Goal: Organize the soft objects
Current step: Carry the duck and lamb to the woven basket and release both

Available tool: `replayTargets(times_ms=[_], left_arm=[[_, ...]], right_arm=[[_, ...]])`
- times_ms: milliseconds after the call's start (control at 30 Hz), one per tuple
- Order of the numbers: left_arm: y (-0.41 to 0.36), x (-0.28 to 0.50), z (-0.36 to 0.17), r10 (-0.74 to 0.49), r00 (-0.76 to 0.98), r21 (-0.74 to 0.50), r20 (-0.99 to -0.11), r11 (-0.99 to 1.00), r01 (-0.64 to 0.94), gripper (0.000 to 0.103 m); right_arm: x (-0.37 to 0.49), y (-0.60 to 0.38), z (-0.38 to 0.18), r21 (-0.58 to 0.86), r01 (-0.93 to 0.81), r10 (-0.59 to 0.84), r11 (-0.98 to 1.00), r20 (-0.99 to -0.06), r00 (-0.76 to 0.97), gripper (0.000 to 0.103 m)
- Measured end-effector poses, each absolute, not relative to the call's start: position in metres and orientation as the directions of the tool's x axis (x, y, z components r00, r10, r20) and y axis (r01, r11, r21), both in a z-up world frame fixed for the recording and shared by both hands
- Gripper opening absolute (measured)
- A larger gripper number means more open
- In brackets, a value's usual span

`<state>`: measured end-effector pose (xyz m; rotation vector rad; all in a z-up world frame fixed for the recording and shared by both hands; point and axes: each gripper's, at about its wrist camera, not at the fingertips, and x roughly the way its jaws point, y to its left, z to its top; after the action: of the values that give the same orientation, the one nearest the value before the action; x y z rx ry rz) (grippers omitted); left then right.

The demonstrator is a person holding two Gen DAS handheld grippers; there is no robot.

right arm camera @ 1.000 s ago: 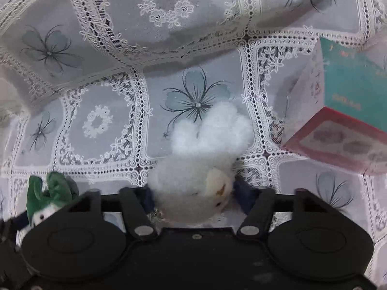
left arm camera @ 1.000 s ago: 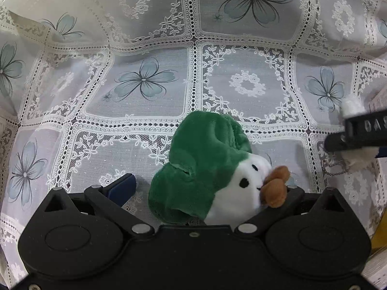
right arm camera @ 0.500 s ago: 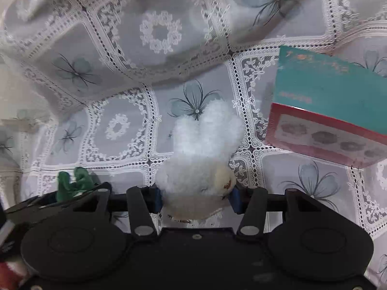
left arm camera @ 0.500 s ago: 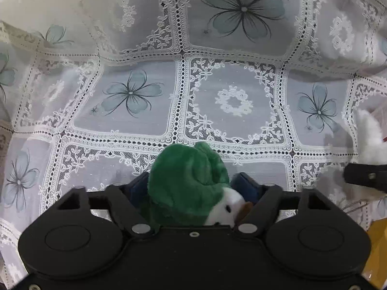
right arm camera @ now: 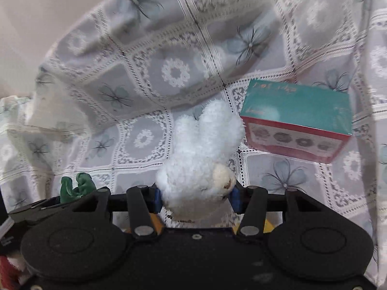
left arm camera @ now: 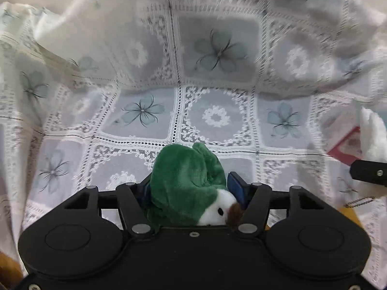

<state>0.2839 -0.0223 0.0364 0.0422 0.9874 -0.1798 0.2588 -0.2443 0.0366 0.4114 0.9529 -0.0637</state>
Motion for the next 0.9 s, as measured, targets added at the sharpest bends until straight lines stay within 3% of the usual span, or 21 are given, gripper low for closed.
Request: replayTargets(times_ms=[400,700,900], left_arm=[[-0.007,0.176,0.098,-0.231,0.583,-0.085,-0.779,0.960,0.267,0.058],[0.003,0.106,0.092,-0.251,0.551,-0.085,-0.796,0.947,0.308,0.058],[0.001,0.065,0.073,-0.240,0.506,-0.069,-0.829,0.940,0.333,0.058]], right_arm=[[0.133,-0.229,0.091,0.316,0.099,0.171,0.943,-0.721,0.672,0.051],[0.050,-0.202,0.090,0.227,0.010,0.158,0.974,-0.710,0.686,0.051],[0.012,-0.192,0.071,0.209,-0.016,0.172,0.978,-0.754,0.634,0.051]])
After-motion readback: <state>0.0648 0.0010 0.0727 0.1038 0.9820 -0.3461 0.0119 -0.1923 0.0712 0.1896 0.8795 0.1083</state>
